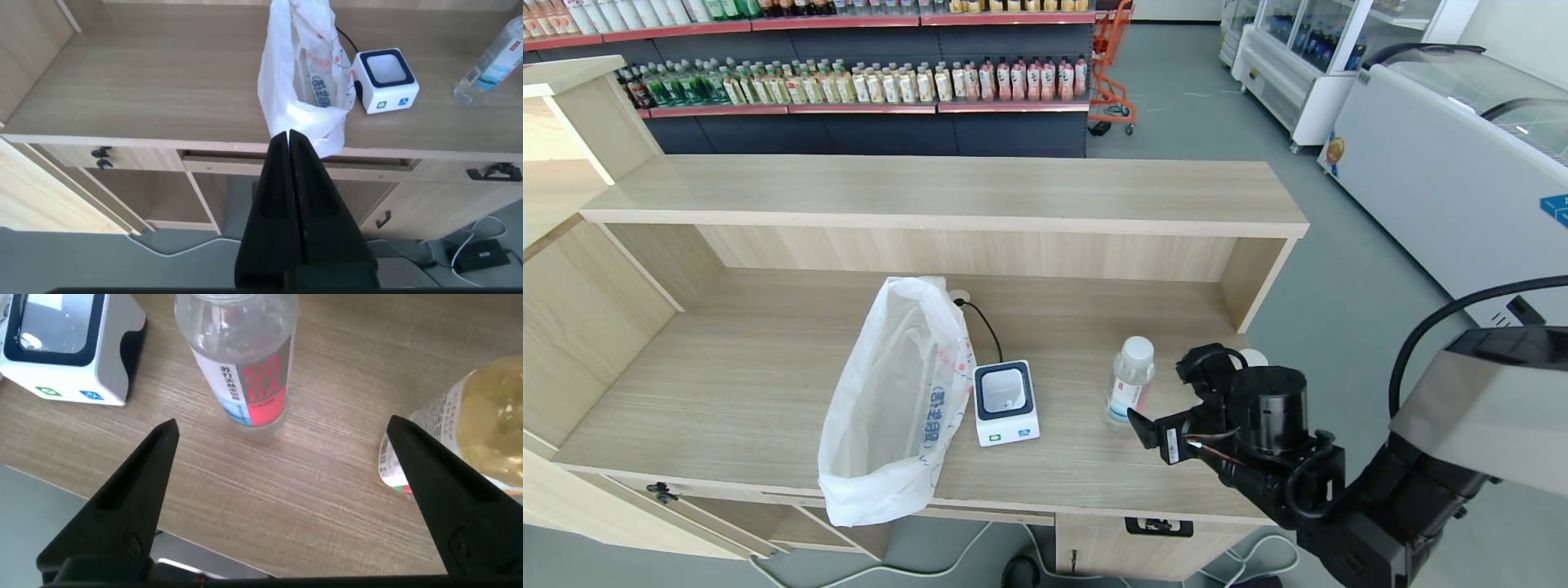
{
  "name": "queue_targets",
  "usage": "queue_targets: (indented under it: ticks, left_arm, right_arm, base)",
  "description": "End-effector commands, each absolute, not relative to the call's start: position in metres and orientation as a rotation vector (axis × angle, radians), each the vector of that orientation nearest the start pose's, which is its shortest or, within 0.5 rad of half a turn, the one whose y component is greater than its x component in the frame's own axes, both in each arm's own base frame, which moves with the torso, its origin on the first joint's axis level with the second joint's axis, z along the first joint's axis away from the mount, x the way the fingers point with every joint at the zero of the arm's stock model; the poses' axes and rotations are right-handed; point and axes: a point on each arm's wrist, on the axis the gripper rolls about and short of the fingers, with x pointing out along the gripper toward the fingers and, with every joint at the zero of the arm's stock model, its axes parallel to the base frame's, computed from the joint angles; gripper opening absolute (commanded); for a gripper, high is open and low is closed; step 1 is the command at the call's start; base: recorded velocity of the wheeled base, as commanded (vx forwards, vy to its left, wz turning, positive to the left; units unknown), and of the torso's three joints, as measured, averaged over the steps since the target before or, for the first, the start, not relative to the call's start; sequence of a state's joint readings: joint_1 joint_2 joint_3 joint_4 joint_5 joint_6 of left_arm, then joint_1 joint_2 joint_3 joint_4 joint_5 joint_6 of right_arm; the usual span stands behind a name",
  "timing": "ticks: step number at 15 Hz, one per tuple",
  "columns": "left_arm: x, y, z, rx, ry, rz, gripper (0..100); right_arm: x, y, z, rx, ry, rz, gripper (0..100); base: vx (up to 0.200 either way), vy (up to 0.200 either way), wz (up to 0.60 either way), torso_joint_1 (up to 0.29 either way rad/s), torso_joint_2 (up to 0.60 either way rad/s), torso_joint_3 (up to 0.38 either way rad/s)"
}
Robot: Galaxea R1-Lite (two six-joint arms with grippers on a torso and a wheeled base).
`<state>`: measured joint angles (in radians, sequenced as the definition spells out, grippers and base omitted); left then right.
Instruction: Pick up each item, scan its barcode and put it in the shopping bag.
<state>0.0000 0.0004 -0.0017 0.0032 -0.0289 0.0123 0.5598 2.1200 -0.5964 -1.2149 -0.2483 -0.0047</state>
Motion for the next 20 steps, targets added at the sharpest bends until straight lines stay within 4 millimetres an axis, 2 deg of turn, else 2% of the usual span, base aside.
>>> queue_targets:
  ticks: [1, 5, 10, 15, 20]
  left_arm:
    - [-0.023, -0.001, 0.076, 0.012, 0.001, -0.029, 0]
    - [-0.023, -0.001, 0.076, 0.012, 0.001, -0.029, 0]
    - [-0.023, -0.001, 0.076, 0.012, 0.001, -0.029, 0]
    - [-0.023, -0.001, 0.076, 0.012, 0.001, -0.029, 0]
    - [-0.023, -0.001, 0.076, 0.012, 0.001, -0.029, 0]
  right_arm:
    - [0.306, 0.185, 0.043, -0.134, 0.277, 0.311, 100]
    - [0.327, 0.201, 0.040, -0.140, 0.232, 0.322, 100]
    - [0.335, 0.207, 0.024, -0.153, 0.243, 0.331, 100]
    - [0.347, 0.235, 0.025, -0.133, 0.184, 0.367, 100]
    - [0.357, 0.241, 0.020, -0.146, 0.194, 0.363, 100]
  base:
    - [0.000, 0.000, 0.00, 0.000, 0.00, 0.000]
    - [0.000, 0.000, 0.00, 0.000, 0.00, 0.000]
    - [0.000, 0.000, 0.00, 0.000, 0.00, 0.000]
    - [0.000, 0.000, 0.00, 0.000, 0.00, 0.000]
    - [0.000, 0.000, 0.00, 0.000, 0.00, 0.000]
